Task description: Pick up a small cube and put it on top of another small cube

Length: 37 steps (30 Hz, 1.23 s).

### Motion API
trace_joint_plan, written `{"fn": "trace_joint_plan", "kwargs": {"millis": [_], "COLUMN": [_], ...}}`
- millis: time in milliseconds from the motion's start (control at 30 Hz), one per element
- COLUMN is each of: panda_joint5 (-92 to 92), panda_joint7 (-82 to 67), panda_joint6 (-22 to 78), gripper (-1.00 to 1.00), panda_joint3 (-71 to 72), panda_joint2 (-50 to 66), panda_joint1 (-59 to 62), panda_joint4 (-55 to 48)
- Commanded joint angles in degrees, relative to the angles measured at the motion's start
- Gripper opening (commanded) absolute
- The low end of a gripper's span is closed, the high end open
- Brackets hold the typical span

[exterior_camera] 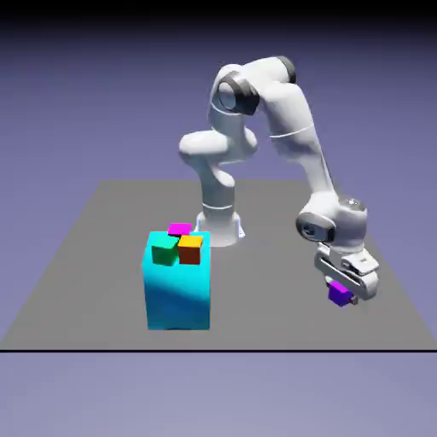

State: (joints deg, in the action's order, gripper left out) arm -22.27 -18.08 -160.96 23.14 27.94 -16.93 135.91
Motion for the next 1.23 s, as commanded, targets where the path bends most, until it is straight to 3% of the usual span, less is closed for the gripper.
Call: {"fn": "trace_joint_plan", "kwargs": {"millis": [0,100,900,1100,1133,1200], "panda_joint5": [1.65,6.58,18.52,19.91,19.91,19.59], "panda_joint7": [-1.22,-4.84,45.13,43.93,43.93,44.21], "panda_joint6": [1.50,6.12,40.91,30.20,30.20,32.69], "gripper": [-1.00,-1.00,-1.00,-1.00,1.00,1.00], "panda_joint3": [2.00,7.99,-40.73,-41.43,-41.43,-41.27], "panda_joint2": [-2.08,-8.30,-42.63,-37.50,-37.50,-38.69], "panda_joint1": [1.70,6.79,13.69,13.63,13.63,13.64], "panda_joint4": [0.57,2.30,-5.00,0.76,0.76,-0.58]}}
